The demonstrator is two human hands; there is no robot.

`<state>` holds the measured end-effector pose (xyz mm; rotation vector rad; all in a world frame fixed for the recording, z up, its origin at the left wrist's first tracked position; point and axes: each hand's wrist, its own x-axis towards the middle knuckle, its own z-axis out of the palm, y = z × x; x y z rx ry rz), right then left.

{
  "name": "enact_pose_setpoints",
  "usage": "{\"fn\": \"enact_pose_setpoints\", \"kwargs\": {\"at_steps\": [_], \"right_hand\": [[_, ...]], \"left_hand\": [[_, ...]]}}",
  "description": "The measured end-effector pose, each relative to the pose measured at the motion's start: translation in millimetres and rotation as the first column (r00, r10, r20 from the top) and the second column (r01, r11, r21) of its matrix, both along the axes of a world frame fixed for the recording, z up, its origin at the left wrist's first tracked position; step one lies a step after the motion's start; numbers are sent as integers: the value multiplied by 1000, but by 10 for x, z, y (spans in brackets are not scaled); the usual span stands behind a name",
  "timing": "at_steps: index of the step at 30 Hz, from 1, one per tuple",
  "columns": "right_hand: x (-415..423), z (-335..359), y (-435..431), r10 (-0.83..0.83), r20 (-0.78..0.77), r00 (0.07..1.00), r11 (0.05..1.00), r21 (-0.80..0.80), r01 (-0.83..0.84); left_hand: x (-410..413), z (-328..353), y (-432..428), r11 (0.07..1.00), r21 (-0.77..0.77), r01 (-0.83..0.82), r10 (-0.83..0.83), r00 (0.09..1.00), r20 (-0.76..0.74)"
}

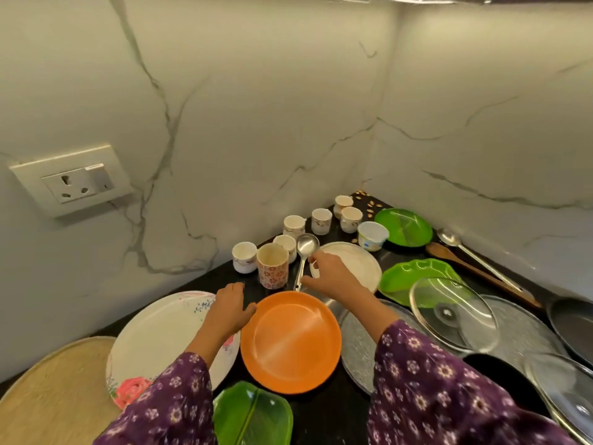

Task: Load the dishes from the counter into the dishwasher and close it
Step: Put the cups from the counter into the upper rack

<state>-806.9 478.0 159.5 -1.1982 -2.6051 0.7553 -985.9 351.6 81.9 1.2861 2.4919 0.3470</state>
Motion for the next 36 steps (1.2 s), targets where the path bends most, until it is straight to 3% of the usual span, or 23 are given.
{"fn": "enact_pose_setpoints", "kwargs": {"at_steps": [3,10,13,18,22,28,33,36], "right_hand": [[-510,-49,202,54,-29,998,998,-24,-55],[-1582,-381,535,122,61,991,992,5,-123],[-1890,-501,584,179,175,968,977,81,-195],[-2232,-675,624,209,430,879,963,65,-261],[-2299,-754,607,227,499,836,952,68,-299],[-2196,-688,573,213,341,916,947,158,-279],[-1809,-320,523,150,-71,986,987,72,-145],[-1325,-55,473,45,-256,966,997,-50,-59]], "left_hand": [[-201,-103,235,995,-95,9,-11,1000,-27],[-407,-395,588,967,-246,64,-90,991,-98],[-439,-498,631,969,-233,79,-113,984,-137],[-458,-593,583,974,-203,99,-131,980,-148],[-489,-589,572,971,-214,110,-143,978,-148],[-497,-549,576,974,-198,107,-132,984,-116],[-521,-420,544,980,-190,51,-45,998,39],[-379,-205,485,998,13,-62,60,991,117]]}}
